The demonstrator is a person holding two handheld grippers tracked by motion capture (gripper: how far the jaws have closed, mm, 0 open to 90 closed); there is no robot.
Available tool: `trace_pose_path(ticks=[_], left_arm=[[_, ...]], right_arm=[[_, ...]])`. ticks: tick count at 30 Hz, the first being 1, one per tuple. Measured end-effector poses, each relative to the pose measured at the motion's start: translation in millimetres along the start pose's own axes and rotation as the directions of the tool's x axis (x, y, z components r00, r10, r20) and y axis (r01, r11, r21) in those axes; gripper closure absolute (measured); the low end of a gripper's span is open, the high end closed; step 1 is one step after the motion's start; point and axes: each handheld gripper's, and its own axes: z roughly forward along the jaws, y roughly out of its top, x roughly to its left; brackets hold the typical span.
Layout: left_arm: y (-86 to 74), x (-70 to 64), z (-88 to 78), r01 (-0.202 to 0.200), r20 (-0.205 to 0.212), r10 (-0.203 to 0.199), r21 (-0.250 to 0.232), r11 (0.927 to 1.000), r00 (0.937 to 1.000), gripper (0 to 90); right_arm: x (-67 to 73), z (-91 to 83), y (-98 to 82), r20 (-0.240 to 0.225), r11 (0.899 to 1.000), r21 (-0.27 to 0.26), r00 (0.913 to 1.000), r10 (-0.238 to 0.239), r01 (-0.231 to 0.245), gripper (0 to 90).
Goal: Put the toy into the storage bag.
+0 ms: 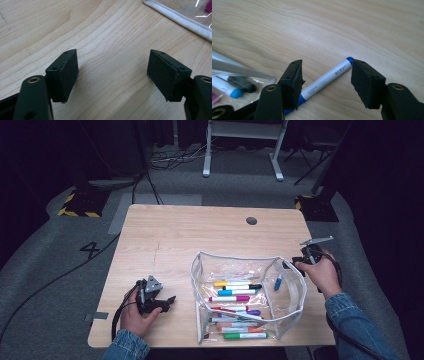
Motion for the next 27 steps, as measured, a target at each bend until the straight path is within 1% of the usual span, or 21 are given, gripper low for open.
trace_pose_path(ticks=[2, 4, 7, 12, 13, 14, 15, 16, 17, 19, 22, 24, 27], left_arm=[[0.0, -0.1, 0.0, 0.001, 0.000, -0.001, 0.000, 1.0000, 1.0000, 25.5], [0.0, 0.0, 0.0, 0.000, -0.001, 0.000, 0.000, 1.0000, 1.0000, 25.5], [0.0, 0.0, 0.0, 0.000, -0.001, 0.000, 0.000, 1.0000, 1.0000, 25.5], [0.0, -0.1, 0.0, 0.001, -0.001, -0.001, 0.001, 1.0000, 1.0000, 25.5], [0.0, -0.1, 0.0, 0.001, -0.001, -0.001, 0.000, 1.0000, 1.0000, 25.5], [0.0, -0.1, -0.1, 0.000, -0.001, 0.000, 0.001, 1.0000, 1.0000, 25.5], [0.0, -0.1, 0.0, 0.001, -0.001, -0.001, 0.000, 1.0000, 1.0000, 25.5], [0.0, 0.0, 0.0, 0.000, -0.001, 0.000, 0.000, 1.0000, 1.0000, 25.5], [-0.1, -0.1, 0.0, 0.002, -0.001, -0.002, 0.000, 1.0000, 1.0000, 25.5], [0.0, 0.0, 0.0, 0.000, -0.001, 0.000, 0.000, 1.0000, 1.0000, 25.5], [0.0, -0.1, 0.0, 0.001, 0.000, -0.001, 0.001, 1.0000, 1.0000, 25.5], [0.0, 0.0, 0.0, 0.000, -0.001, 0.000, 0.000, 1.0000, 1.0000, 25.5], [0.0, -0.1, -0.1, 0.001, -0.001, -0.001, 0.001, 1.0000, 1.0000, 25.5]], right_arm=[[-1.8, 7.5, -4.2, 0.002, 1.000, 0.007, 1.0000, 0.004, -0.004, 42.8], [-2.0, 14.3, -7.4, -0.001, 1.000, 0.013, 0.9999, 0.017, -0.017, 42.3], [-0.9, 25.3, -11.8, -0.002, 0.999, 0.029, 0.9998, 0.018, -0.018, 42.2], [2.9, 40.6, -18.8, 0.032, 0.997, 0.081, 0.9993, -0.017, 0.014, 45.1], [3.5, 41.9, -19.8, 0.045, 0.997, 0.073, 0.9985, -0.032, 0.029, 47.4], [3.9, 41.6, -20.1, 0.063, 0.996, 0.074, 0.9970, -0.046, 0.041, 54.7], [4.4, 40.1, -20.2, 0.079, 0.996, 0.083, 0.9960, -0.042, 0.036, 63.9], [4.6, 38.2, -20.3, 0.088, 0.995, 0.100, 0.9955, -0.034, 0.025, 70.6], [4.2, 37.2, -20.6, 0.097, 0.994, 0.107, 0.9947, -0.035, 0.024, 76.3], [2.7, 35.2, -21.4, 0.108, 0.993, 0.116, 0.9939, -0.024, 0.011, 76.8], [1.2, 33.8, -22.6, 0.105, 0.993, 0.117, 0.9943, -0.018, 0.006, 76.8], [0.8, 32.8, -23.4, 0.087, 0.994, 0.110, 0.9962, -0.003, -0.007, 76.9], [2.1, 26.5, -21.3, 0.064, 0.995, 0.095, 0.9979, 0.007, -0.013, 76.9]])
